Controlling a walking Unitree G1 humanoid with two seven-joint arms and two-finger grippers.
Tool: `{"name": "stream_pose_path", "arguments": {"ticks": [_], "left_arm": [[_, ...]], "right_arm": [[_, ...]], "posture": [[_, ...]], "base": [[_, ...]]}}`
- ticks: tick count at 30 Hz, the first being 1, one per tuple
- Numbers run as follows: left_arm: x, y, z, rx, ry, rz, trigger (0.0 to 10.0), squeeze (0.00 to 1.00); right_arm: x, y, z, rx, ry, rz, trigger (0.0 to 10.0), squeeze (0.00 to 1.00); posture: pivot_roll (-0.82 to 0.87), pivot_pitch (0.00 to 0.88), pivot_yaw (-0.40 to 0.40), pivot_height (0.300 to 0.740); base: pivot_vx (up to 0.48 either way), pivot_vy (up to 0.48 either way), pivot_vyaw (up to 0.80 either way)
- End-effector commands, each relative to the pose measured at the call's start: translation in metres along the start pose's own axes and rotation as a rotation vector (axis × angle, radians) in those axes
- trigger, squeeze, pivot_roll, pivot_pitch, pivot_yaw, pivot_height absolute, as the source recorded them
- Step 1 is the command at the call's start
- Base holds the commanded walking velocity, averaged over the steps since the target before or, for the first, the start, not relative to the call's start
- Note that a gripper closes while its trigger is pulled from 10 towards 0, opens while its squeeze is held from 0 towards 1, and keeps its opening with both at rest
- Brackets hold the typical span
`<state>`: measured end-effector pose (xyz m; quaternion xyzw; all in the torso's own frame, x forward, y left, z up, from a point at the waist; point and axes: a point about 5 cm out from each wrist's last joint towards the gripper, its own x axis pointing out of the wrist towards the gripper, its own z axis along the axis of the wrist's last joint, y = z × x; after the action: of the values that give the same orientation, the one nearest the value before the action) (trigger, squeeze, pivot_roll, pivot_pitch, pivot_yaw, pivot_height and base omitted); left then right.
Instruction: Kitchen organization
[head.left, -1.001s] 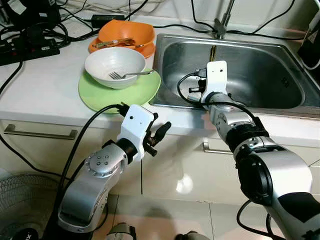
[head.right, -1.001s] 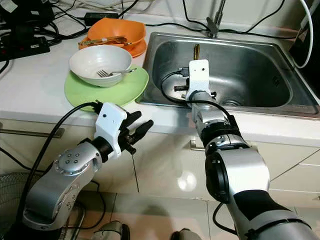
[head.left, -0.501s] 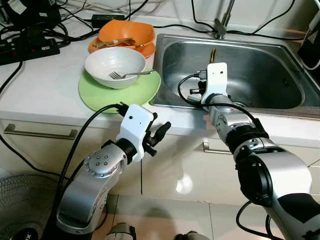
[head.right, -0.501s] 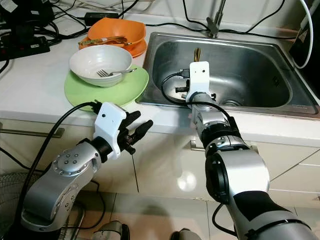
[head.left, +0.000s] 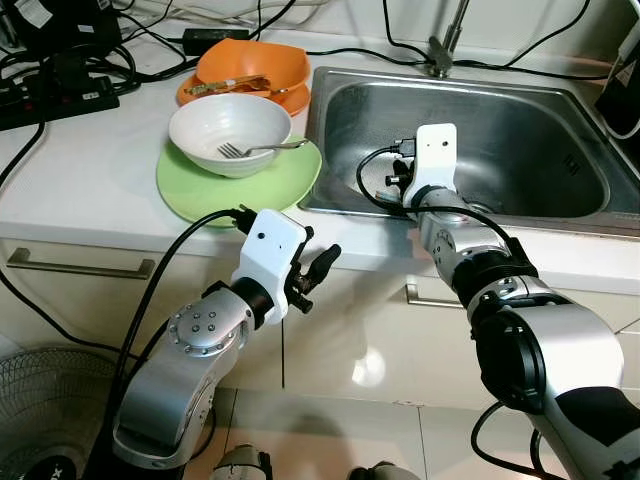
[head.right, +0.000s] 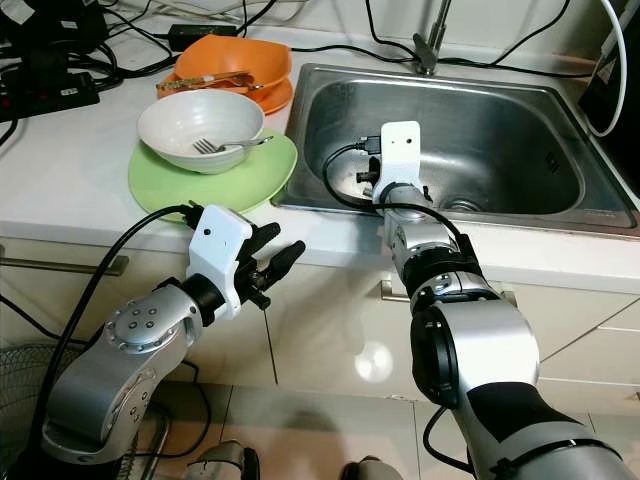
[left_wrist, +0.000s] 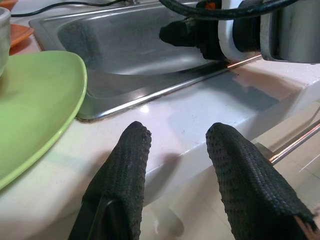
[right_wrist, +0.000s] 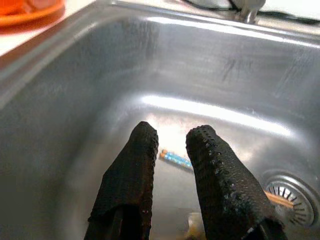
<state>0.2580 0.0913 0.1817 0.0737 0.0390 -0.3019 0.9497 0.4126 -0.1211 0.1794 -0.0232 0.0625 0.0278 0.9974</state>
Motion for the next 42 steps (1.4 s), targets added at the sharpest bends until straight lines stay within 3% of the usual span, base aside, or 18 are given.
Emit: {"name": "stream_pose_path", "arguments": {"ticks": [1,9,17,19,25,29,37,42], "left_arm": [[0.0,0.0,0.006,0.006,-0.027,-0.002,10.0,0.0],[0.006,-0.001,0.008,0.023,-0.059,0.007,10.0,0.0],[0.009,0.006,0.014,0.043,-0.108,0.053,10.0,0.0],[0.009,0.006,0.014,0.051,-0.111,0.053,10.0,0.0],[0.012,0.01,0.011,0.077,-0.116,0.068,10.0,0.0],[0.013,0.011,0.01,0.074,-0.135,0.083,10.0,0.0],[0.013,0.015,0.01,0.095,-0.158,0.121,10.0,0.0],[0.011,0.021,0.012,0.155,-0.179,0.169,10.0,0.0]], "right_arm": [[0.002,-0.002,0.019,0.014,-0.088,0.001,10.0,0.0],[-0.002,-0.017,0.047,0.004,-0.298,0.004,10.0,0.0],[-0.015,-0.027,0.039,-0.028,-0.44,0.022,10.0,0.0],[-0.025,-0.026,0.031,-0.05,-0.508,0.051,10.0,0.0],[-0.035,-0.019,0.016,0.023,-0.524,0.045,10.0,0.0],[-0.046,-0.009,0.009,0.006,-0.557,0.077,10.0,0.0],[-0.054,-0.009,-0.001,0.021,-0.548,0.074,10.0,0.0],[-0.061,-0.004,-0.025,0.029,-0.491,0.077,10.0,0.0]], "posture": [[0.15,0.12,-0.06,0.718],[0.12,0.107,-0.061,0.718],[0.09,0.097,-0.065,0.718],[0.08,0.09,-0.066,0.718],[0.07,0.075,-0.062,0.718],[0.07,0.066,-0.062,0.718],[0.06,0.063,-0.061,0.718],[0.07,0.077,-0.057,0.718]], "base": [[0.0,0.0,0.0],[0.0,0.0,0.0],[0.0,0.0,0.0],[0.0,0.0,0.0],[0.0,0.0,0.0],[0.0,0.0,0.0],[0.0,0.0,0.0],[0.0,0.0,0.0]]}}
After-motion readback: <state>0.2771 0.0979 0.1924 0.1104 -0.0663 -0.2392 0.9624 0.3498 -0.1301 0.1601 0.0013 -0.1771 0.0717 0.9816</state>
